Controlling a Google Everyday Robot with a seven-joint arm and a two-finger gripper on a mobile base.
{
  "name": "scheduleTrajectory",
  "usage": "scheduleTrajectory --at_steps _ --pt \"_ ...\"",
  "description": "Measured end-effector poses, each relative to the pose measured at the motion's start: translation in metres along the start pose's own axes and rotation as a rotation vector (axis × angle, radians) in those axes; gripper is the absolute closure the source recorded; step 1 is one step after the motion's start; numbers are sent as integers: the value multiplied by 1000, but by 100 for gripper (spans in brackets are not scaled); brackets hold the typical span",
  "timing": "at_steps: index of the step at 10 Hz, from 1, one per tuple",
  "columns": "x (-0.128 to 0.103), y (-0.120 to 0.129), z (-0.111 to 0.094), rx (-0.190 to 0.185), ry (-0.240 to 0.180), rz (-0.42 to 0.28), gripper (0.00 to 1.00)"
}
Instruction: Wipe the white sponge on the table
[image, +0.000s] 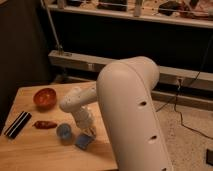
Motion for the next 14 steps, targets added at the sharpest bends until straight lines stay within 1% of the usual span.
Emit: scheduleTrajectory --at_steps 2,4,7,10,12,13,14 --pt "15 -13 5 10 17 25 92" --pt "33 -32 12 27 41 61 92" --pt "49 -58 19 41 66 123 92" --pt "52 -87 22 38 72 205 92" --pt "49 -113 24 34 75 274 92" --pt "47 -121 25 35 78 292 92" --pt "43 -138 26 36 84 325 92"
